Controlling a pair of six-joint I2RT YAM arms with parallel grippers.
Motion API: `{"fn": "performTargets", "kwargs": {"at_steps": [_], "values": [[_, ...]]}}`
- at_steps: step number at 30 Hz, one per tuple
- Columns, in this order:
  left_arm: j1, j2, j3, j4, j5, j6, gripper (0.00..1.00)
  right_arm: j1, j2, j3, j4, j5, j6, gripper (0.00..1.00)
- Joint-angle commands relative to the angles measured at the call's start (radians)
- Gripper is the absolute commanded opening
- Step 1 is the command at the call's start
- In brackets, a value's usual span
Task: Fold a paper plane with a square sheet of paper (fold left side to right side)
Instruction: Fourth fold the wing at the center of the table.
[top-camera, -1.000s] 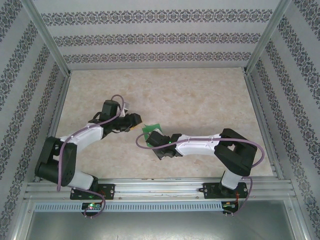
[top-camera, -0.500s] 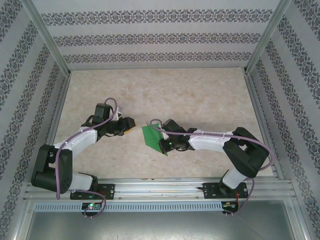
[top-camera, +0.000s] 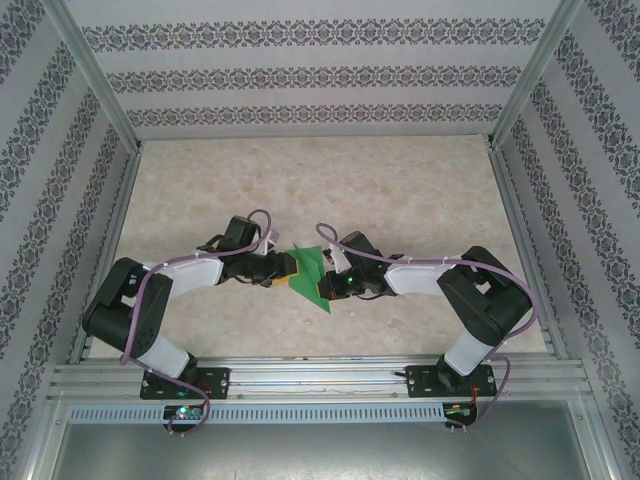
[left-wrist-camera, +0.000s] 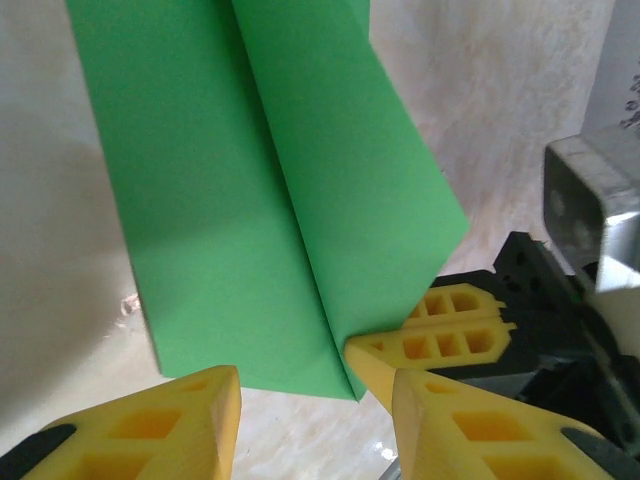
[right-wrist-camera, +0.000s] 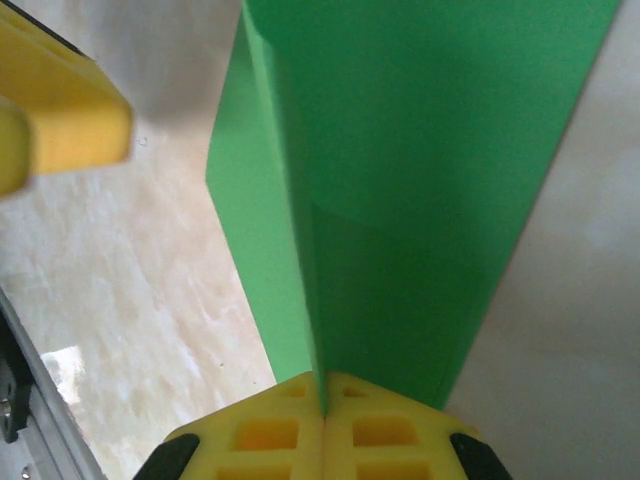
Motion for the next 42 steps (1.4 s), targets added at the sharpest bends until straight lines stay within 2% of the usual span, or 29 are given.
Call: {"fn": "performTargets", "kwargs": {"at_steps": [1,11,26,38,42], "values": [[-0.033,0.032,0.038,0.053,-0.023,-0.023,0.44,-0.012,0.020,-0.018,0.041,-0.055,0.015,0.00],[-0.083,0.133,0.129,0.029,-0.058,-0.010,0.44,-0.029,0.037,-0.027,0.063,-0.082,0.030,0.00],[-0.099,0.236,0.218,-0.123,-0.161,0.023,0.44,-0.035,0.048,-0.036,0.075,-0.089,0.038,0.00],[-0.101,0.273,0.230,-0.185,-0.204,0.038,0.43,-0.041,0.025,-0.032,0.086,-0.104,0.050,0.11],[-0.101,0.274,0.232,-0.187,-0.204,0.039,0.43,-0.048,-0.006,-0.030,0.086,-0.113,0.058,0.19]]}}
